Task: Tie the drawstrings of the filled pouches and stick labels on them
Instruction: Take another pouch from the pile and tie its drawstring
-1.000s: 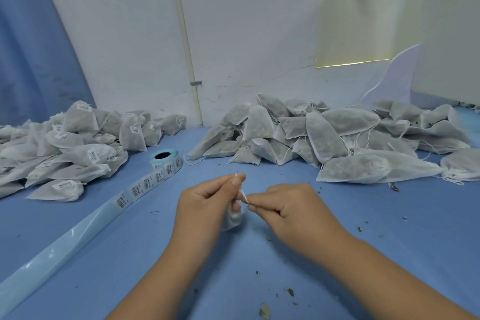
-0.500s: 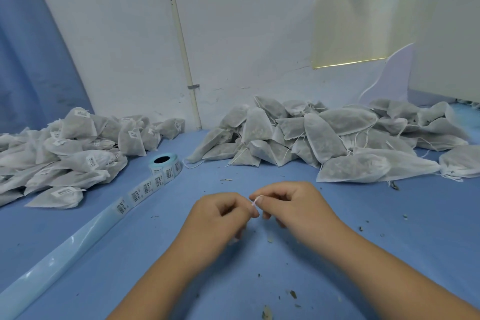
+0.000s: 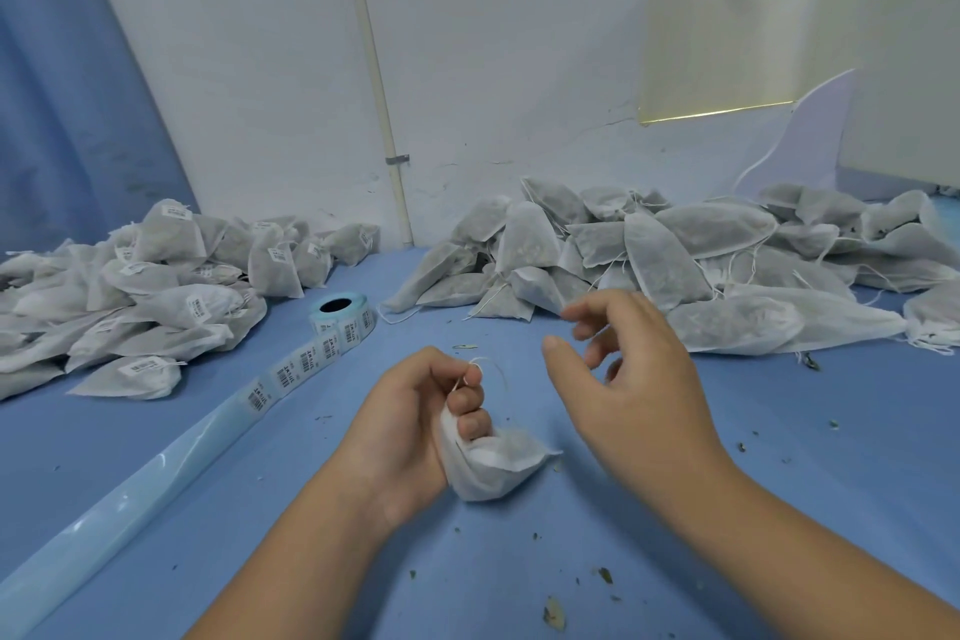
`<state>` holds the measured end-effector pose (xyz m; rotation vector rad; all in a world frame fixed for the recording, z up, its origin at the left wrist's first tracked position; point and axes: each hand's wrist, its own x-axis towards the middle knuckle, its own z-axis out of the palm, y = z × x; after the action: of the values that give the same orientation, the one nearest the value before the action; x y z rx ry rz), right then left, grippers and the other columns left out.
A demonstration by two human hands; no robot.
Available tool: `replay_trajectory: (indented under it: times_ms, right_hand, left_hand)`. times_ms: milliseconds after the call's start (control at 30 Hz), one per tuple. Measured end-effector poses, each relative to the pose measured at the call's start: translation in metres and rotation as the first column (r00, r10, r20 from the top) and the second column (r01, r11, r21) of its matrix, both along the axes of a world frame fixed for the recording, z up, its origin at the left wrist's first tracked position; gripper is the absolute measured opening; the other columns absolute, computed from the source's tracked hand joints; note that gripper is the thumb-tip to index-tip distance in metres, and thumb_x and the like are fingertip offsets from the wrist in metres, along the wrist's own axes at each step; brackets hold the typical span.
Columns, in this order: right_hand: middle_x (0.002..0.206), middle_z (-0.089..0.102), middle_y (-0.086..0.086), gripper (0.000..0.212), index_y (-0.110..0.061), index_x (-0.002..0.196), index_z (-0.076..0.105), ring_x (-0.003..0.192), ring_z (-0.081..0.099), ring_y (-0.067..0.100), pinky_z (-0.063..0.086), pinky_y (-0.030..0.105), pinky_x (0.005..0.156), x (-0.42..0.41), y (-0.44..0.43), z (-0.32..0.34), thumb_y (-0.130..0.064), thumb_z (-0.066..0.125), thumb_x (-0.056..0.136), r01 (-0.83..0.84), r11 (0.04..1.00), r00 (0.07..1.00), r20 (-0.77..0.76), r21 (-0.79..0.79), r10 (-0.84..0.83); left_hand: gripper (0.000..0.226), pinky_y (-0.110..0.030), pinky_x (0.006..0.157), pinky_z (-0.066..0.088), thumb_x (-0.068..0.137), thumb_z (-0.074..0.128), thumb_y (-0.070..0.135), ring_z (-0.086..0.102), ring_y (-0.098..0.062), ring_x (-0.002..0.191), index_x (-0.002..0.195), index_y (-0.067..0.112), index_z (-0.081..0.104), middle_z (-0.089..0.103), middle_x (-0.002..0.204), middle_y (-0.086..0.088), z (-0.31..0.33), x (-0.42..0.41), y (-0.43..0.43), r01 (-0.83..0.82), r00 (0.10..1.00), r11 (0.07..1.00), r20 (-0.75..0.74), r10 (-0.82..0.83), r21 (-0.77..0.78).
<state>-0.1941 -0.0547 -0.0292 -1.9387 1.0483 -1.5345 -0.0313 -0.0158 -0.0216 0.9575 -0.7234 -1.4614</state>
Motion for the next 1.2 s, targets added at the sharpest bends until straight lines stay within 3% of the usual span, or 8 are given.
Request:
replay_trajectory:
  times_ms: [133,300,600,967,1067,1200]
  right_hand:
    - [0.058,0.054,-0.016,0.013,-0.023,0.071,0.065,0.053,0.046,0.002,0.037,0.011,0.053,0.007,0.011,0.002,-0.015,0.067,0.081,-0.277,0.944,0.960,0.017,0.177,0.279]
    - [0.056,0.050,-0.008,0.010,-0.015,0.072,0.068,0.055,0.044,0.008,0.038,0.015,0.052,0.006,0.011,0.002,-0.013,0.066,0.081,-0.394,0.871,0.918,0.072,0.294,0.391]
    - [0.053,0.048,-0.011,0.013,-0.018,0.063,0.064,0.050,0.040,0.002,0.035,0.013,0.049,0.002,0.010,0.004,-0.012,0.066,0.075,-0.428,0.839,0.896,0.039,0.335,0.442]
    - [0.052,0.051,-0.011,0.023,-0.022,0.058,0.062,0.049,0.043,0.004,0.035,0.012,0.045,-0.001,0.006,0.005,-0.007,0.062,0.076,-0.436,0.793,0.878,0.007,0.425,0.479]
    - [0.054,0.053,-0.007,0.024,-0.023,0.059,0.062,0.053,0.045,0.009,0.036,0.014,0.047,-0.003,0.005,0.006,-0.007,0.061,0.077,-0.438,0.781,0.871,-0.006,0.446,0.491]
    - [0.056,0.057,-0.004,0.024,-0.024,0.059,0.062,0.055,0.049,0.010,0.039,0.019,0.054,-0.006,0.003,0.007,-0.008,0.060,0.077,-0.462,0.759,0.853,-0.003,0.458,0.521]
  left_hand:
    - [0.006,-0.027,0.051,0.037,0.062,0.060,0.013,0.040,-0.016,0.044,0.057,0.009,0.059,0.037,0.052,-0.001,-0.003,-0.001,0.001,0.099,0.991,0.994,0.091,-0.095,-0.041]
    - [0.012,-0.029,0.057,0.038,0.068,0.058,0.017,0.045,-0.017,0.047,0.059,0.009,0.060,0.042,0.054,-0.002,-0.007,0.004,0.002,0.204,0.969,0.975,0.159,-0.188,-0.089]
    - [0.017,-0.026,0.055,0.045,0.073,0.052,0.015,0.050,-0.018,0.048,0.058,0.010,0.059,0.045,0.055,-0.004,-0.005,0.002,0.006,0.257,0.921,0.961,0.327,-0.212,-0.100]
    - [0.014,-0.025,0.055,0.051,0.074,0.061,0.015,0.058,-0.019,0.052,0.064,0.010,0.070,0.055,0.057,-0.007,0.000,0.006,0.009,0.238,0.865,0.962,0.479,-0.147,-0.133]
    - [0.009,-0.028,0.060,0.051,0.068,0.070,0.018,0.059,-0.020,0.054,0.066,0.010,0.070,0.058,0.059,-0.008,0.001,0.005,0.008,0.225,0.844,0.963,0.524,-0.118,-0.146]
    - [0.020,-0.040,0.071,0.041,0.064,0.072,0.030,0.055,-0.026,0.061,0.070,0.011,0.069,0.063,0.061,-0.012,-0.001,0.005,0.009,0.153,0.812,0.973,0.584,-0.024,-0.173]
